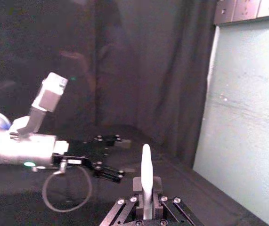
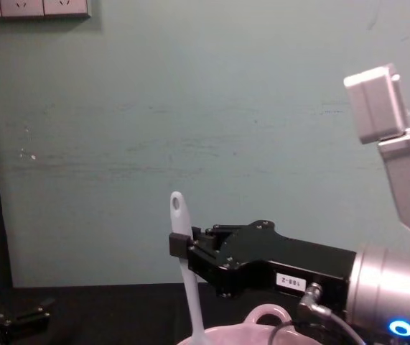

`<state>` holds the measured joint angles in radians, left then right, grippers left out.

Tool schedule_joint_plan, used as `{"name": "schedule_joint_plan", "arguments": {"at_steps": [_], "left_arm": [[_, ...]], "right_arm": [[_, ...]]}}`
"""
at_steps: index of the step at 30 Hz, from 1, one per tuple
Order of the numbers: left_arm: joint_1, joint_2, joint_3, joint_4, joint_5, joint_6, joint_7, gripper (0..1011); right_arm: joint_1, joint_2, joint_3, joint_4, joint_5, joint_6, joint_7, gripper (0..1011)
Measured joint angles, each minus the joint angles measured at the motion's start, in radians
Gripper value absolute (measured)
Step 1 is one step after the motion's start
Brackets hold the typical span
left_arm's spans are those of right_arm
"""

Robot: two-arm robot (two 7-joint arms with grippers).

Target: Use the one hand to pick up the spoon and stir the clear water in the bowl.

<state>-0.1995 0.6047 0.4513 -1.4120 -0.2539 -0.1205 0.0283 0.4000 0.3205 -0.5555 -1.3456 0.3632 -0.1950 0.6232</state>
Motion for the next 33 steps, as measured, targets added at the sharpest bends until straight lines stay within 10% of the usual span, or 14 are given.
{"name": "schedule_joint_plan", "arguments": {"at_steps": [10,20,33], "left_arm": [[0.000,0.000,0.000,0.000,0.000,0.000,0.000,1005],[0.000,0.000,0.000,0.000,0.000,0.000,0.000,1005],[0.000,0.000,0.000,0.000,0.000,0.000,0.000,1005]], "right_arm": [[0.021,-0.009,0.033,0.050,-0.035,-0.024,-0.051,118],[-0.068,0.066,0.094,-0.071,-0.033,0.013,-0.080,118],[-0.112,0.068,0.065,-0.139,0.000,0.039,-0.038,118]]}}
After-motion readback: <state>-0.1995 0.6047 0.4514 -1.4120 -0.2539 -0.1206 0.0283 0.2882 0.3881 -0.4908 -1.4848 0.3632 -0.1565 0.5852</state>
